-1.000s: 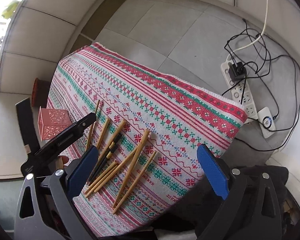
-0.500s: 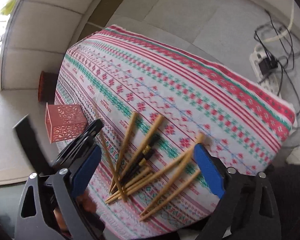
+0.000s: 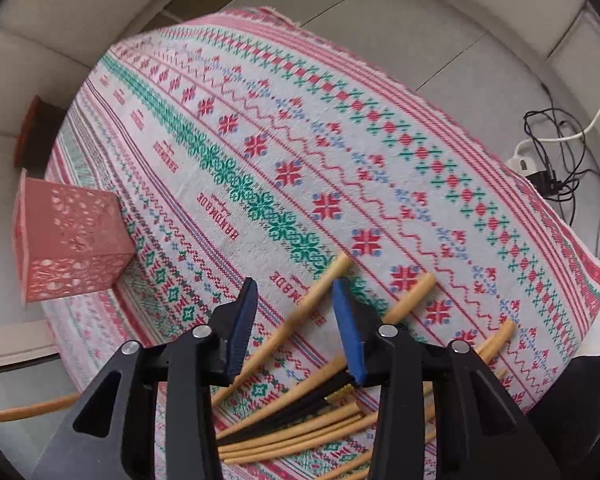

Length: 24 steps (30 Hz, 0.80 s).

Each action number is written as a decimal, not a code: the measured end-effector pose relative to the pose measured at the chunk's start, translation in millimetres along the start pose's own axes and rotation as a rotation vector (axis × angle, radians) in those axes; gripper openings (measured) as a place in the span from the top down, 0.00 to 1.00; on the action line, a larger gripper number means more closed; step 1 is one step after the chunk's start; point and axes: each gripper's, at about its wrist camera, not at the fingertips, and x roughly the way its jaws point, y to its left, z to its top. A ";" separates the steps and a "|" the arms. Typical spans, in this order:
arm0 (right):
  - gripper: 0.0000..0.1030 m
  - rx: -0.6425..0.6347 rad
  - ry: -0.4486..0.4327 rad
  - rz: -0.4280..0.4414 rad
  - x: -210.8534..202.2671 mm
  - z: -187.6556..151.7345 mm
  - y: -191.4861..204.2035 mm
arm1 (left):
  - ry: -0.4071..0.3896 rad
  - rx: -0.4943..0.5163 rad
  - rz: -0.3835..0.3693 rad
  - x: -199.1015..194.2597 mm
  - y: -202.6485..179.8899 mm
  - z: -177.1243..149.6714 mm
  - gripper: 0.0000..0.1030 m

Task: Organize utensils
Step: 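Grasp a wooden chopstick with the left tool while the right tool grasps another chopstick, then carry both chopsticks upright to the pink basket and open both tools to drop them in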

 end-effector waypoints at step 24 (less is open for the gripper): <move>0.92 -0.198 -0.299 0.281 -149.5 -18.9 39.5 | -0.190 -0.089 -0.049 -68.4 19.2 19.7 0.95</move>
